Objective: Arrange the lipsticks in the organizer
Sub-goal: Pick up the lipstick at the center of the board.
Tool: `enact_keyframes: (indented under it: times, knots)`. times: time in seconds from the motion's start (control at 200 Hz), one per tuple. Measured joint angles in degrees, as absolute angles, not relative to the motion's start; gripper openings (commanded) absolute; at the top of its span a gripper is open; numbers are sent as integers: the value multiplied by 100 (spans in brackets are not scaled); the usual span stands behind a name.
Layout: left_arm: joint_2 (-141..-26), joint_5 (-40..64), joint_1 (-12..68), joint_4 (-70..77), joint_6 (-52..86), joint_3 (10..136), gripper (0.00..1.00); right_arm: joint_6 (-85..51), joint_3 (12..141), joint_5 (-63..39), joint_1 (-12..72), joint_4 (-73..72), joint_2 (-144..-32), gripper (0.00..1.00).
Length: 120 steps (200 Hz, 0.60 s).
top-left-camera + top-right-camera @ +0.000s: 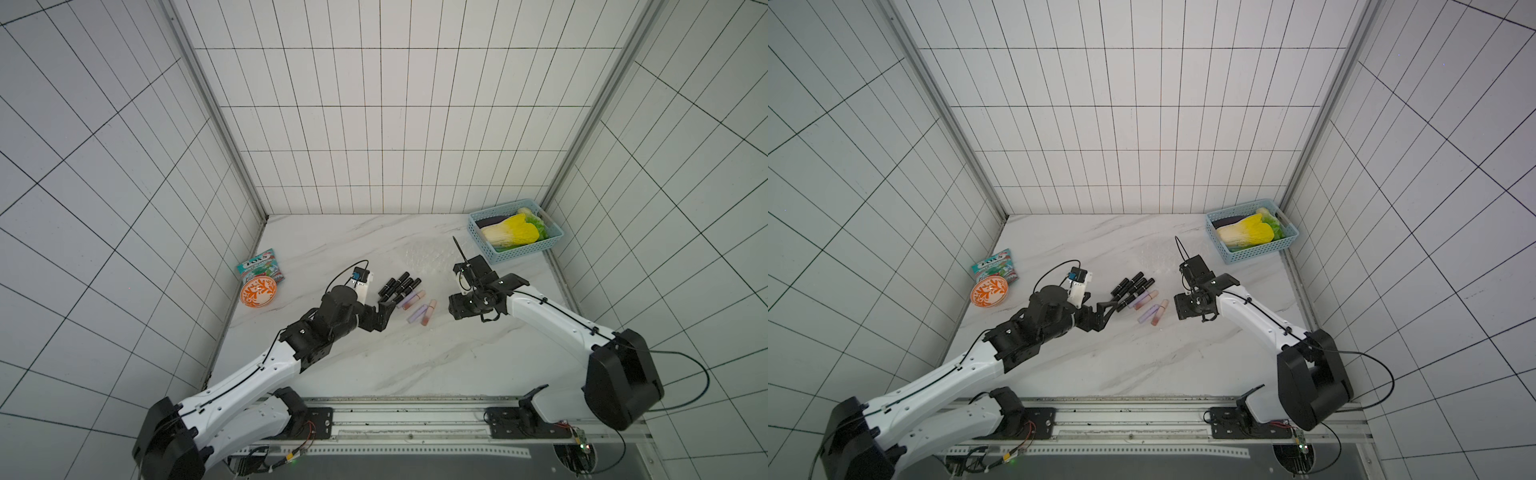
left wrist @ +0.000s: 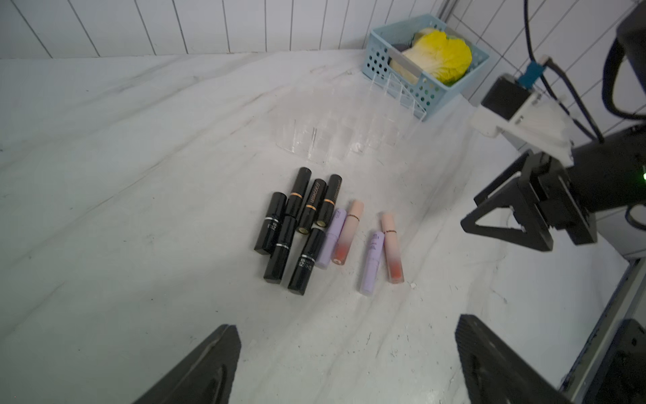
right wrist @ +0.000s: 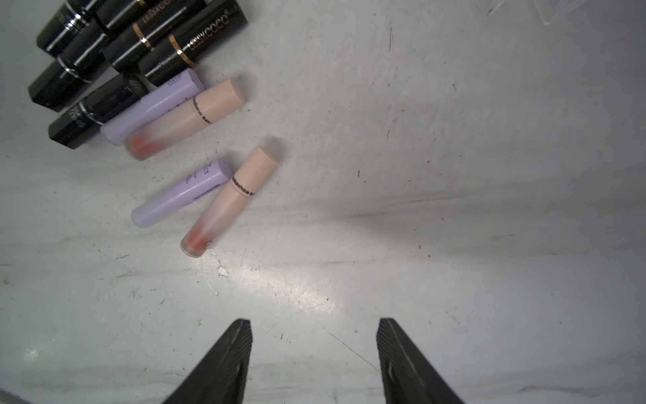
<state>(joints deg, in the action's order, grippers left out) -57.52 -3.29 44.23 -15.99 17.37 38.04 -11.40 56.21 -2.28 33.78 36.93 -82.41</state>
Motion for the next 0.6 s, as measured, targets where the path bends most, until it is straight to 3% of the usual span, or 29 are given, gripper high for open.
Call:
enact_keyframes:
  times: [0.185, 0.366, 0.601]
  knots:
    - [-6829, -639, 5234, -2189, 1726, 4379, 82, -1068, 6005, -56, 3341, 3715, -8431, 60]
    - [-8018, -637, 5522, -2617, 1758, 5065, 81, -1085, 6117, -78, 2943, 3750, -8364, 59]
    - [-9292, -613, 5614, -2965, 1743, 5975, 76, -1275, 5583, -137, 2082, 3726, -7159, 56]
